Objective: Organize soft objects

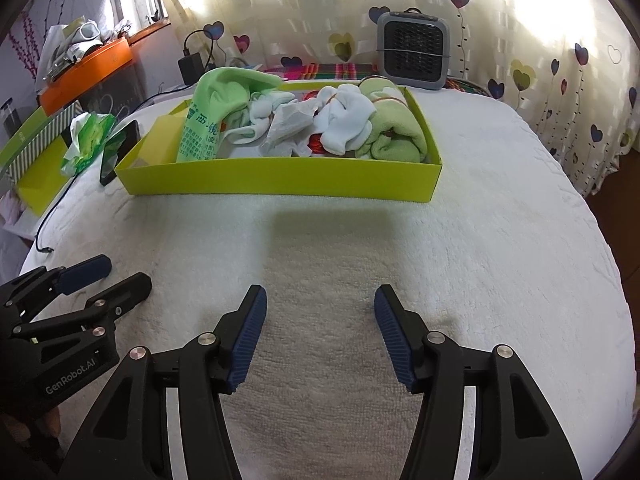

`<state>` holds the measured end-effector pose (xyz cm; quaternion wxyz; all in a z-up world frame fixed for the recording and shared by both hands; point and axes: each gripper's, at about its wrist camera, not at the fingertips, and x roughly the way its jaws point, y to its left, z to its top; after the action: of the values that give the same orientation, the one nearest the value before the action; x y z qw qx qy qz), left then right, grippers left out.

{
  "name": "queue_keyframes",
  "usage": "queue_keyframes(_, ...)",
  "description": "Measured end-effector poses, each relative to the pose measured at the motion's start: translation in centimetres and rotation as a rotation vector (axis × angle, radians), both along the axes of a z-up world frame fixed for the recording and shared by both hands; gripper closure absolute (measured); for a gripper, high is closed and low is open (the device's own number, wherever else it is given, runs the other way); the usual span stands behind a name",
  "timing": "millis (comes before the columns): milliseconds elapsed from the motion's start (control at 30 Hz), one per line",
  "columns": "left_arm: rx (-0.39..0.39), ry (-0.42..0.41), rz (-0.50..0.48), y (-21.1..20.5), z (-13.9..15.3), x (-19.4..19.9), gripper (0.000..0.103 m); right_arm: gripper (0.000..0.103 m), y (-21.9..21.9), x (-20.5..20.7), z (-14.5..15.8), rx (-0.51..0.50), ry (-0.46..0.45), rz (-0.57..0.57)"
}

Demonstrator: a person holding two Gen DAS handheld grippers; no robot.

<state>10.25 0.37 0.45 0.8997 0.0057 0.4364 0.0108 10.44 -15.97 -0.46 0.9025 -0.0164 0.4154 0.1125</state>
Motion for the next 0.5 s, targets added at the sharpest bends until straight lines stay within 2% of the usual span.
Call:
queue_keyframes(133, -0.004, -0.004, 0.01, -0.01, -0.04, -0.07, 0.047, 0.045, 0.11, -0.01, -0.1, -0.022, 0.001, -0.006)
queue_keyframes(267, 0.0, -0.006, 0.013, -0.07, -0.06, -0.05, 0.047, 0.038, 0.3, 0.04, -0.17, -0.03, 0.006, 0.002)
queue_keyframes(500, 0.001, -0.006, 0.013, -0.09, -0.08, -0.08, 0.047, 0.037, 0.42, 0.04, -0.24, -0.048, 0.005, 0.004)
